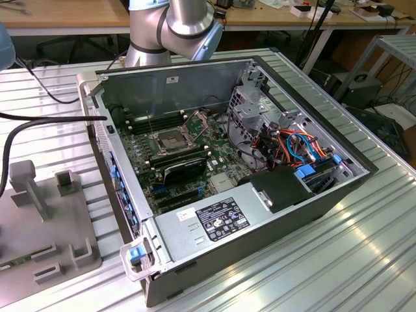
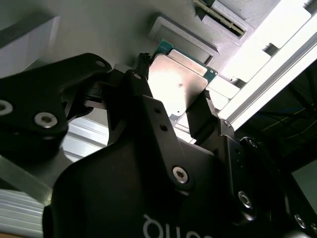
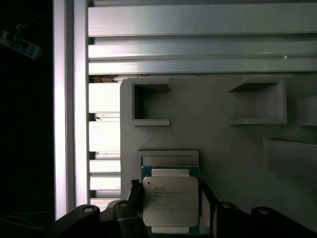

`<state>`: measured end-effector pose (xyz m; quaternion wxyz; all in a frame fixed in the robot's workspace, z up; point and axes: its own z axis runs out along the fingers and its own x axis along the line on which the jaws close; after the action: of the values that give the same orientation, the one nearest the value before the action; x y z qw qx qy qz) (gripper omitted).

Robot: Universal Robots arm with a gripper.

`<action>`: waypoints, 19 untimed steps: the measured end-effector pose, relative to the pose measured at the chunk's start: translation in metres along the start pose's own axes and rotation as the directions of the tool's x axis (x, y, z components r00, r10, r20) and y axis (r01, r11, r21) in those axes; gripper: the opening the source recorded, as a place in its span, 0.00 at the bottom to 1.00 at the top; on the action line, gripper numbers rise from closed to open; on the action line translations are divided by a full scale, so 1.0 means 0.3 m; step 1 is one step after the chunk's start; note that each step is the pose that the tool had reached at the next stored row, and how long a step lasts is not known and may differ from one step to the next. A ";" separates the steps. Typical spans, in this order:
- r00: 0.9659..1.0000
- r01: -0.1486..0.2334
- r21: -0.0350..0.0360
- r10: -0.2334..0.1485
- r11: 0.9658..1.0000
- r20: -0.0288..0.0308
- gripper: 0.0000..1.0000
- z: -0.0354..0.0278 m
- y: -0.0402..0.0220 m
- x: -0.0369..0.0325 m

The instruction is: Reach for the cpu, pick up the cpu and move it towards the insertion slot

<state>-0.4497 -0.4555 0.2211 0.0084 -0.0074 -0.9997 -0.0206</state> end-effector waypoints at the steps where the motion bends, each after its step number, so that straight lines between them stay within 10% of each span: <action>1: 1.000 0.000 0.000 0.000 1.000 0.000 0.55 -0.003 0.000 0.000; 19: 1.000 0.000 0.000 0.000 1.000 -0.001 0.55 -0.050 0.002 0.000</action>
<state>-0.4496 -0.4554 0.2361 0.0087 -0.0075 -0.9997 -0.0207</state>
